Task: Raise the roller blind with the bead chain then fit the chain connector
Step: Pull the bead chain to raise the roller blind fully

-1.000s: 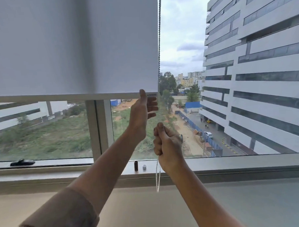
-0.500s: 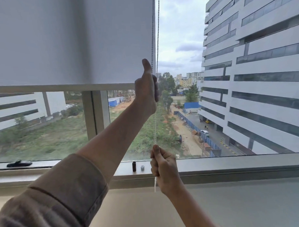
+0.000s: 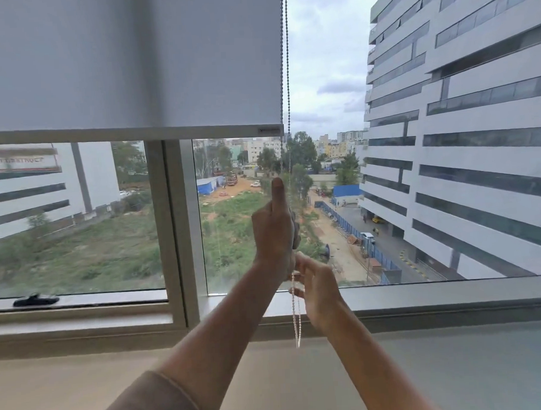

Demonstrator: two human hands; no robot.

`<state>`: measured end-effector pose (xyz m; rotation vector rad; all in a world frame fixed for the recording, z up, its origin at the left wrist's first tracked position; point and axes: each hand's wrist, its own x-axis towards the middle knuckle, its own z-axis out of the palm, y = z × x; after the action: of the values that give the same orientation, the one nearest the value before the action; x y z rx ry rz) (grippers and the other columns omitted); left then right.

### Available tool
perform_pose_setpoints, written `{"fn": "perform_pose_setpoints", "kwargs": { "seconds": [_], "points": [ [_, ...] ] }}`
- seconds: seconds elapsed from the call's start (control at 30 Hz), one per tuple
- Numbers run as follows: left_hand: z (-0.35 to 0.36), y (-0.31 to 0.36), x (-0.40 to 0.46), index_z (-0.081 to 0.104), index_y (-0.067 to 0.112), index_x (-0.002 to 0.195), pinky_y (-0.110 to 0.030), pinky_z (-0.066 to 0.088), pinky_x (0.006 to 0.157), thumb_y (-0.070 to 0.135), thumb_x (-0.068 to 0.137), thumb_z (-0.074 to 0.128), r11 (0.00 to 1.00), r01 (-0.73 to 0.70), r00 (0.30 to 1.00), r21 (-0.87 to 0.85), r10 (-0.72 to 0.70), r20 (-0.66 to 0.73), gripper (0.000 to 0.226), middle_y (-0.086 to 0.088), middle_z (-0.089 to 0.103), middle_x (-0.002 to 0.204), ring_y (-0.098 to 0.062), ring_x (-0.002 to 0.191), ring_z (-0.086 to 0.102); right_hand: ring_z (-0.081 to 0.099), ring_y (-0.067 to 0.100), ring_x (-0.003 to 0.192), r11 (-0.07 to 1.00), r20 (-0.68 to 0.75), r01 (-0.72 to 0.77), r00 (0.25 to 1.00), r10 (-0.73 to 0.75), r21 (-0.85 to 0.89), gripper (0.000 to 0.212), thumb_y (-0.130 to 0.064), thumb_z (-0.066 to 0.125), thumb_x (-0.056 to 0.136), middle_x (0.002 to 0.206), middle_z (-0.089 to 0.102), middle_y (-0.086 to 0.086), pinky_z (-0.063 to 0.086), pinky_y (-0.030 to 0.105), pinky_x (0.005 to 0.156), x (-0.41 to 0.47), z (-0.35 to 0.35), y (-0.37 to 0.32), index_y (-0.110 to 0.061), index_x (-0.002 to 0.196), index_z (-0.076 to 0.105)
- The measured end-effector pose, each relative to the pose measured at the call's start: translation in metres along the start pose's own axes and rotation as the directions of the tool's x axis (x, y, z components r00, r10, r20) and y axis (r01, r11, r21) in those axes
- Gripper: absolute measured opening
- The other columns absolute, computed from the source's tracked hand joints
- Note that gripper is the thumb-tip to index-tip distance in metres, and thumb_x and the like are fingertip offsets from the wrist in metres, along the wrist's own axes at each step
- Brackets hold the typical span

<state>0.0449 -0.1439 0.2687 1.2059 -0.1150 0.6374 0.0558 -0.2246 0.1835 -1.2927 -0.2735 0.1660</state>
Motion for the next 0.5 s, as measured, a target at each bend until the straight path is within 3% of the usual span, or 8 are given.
{"fn": "perform_pose_setpoints", "kwargs": {
  "seconds": [0.1,0.17,0.23,0.33,0.43,0.5],
  "points": [
    [-0.004,-0.018,-0.012,0.043,0.014,0.054,-0.024,0.024,0.042,0.060,0.108,0.055,0.999,0.043,0.999,-0.003,-0.043,-0.020,0.071,0.002,0.030,0.041,-0.012,0.031,0.027,0.057,0.014,0.072,0.998,-0.026,0.061,0.998,-0.061,0.013,0.032,-0.024,0.048,0.102,0.065,0.065,-0.009,0.044,0.037,0.074,0.015,0.005,-0.033,-0.022,0.077,0.067],
    [-0.006,-0.029,-0.018,0.060,0.008,0.067,-0.024,0.023,0.042,0.059,0.108,0.055,0.997,0.075,0.997,-0.009,-0.075,-0.020,0.066,0.004,0.036,0.042,-0.011,0.033,0.030,0.059,0.014,0.073,0.995,-0.029,0.099,0.995,-0.099,-0.006,0.031,-0.023,0.046,0.106,0.066,0.068,-0.008,0.045,0.035,0.070,0.023,0.011,-0.057,-0.016,0.090,0.071],
    [-0.009,-0.038,-0.025,0.064,0.011,0.073,-0.025,0.021,0.042,0.059,0.108,0.055,0.994,0.108,0.994,-0.028,-0.109,-0.006,0.060,0.002,0.038,0.046,-0.011,0.036,0.029,0.066,0.017,0.078,0.991,-0.018,0.130,0.991,-0.129,0.038,0.030,-0.022,0.045,0.107,0.075,0.075,-0.006,0.048,0.036,0.072,0.031,0.019,-0.082,-0.012,0.101,0.073],
    [-0.014,-0.051,-0.035,0.048,0.017,0.064,-0.023,0.017,0.040,0.057,0.108,0.055,0.994,0.107,0.994,-0.034,-0.107,0.003,0.060,-0.001,0.030,0.047,-0.011,0.034,0.024,0.065,0.020,0.073,0.981,0.014,0.171,0.985,-0.173,0.092,0.033,-0.023,0.043,0.109,0.079,0.076,0.001,0.050,0.035,0.069,0.038,0.033,-0.118,-0.008,0.109,0.073],
    [-0.019,-0.064,-0.043,0.039,0.014,0.061,-0.022,0.017,0.037,0.057,0.108,0.053,0.995,0.103,0.995,0.015,-0.102,-0.018,0.065,-0.002,0.026,0.044,-0.011,0.030,0.024,0.057,0.013,0.057,0.972,0.027,0.194,0.980,-0.199,0.131,0.044,-0.030,0.039,0.112,0.067,0.069,-0.001,0.045,0.028,0.057,0.042,0.044,-0.146,-0.009,0.101,0.076],
    [-0.022,-0.071,-0.048,0.033,0.021,0.060,-0.020,0.017,0.037,0.059,0.106,0.053,0.993,0.119,0.993,0.011,-0.119,-0.018,0.063,0.000,0.023,0.045,-0.010,0.031,0.022,0.053,0.012,0.052,0.965,0.016,0.211,0.976,-0.216,0.155,0.045,-0.031,0.040,0.112,0.061,0.066,-0.003,0.041,0.026,0.054,0.044,0.051,-0.159,-0.008,0.099,0.077]
  ]
}}
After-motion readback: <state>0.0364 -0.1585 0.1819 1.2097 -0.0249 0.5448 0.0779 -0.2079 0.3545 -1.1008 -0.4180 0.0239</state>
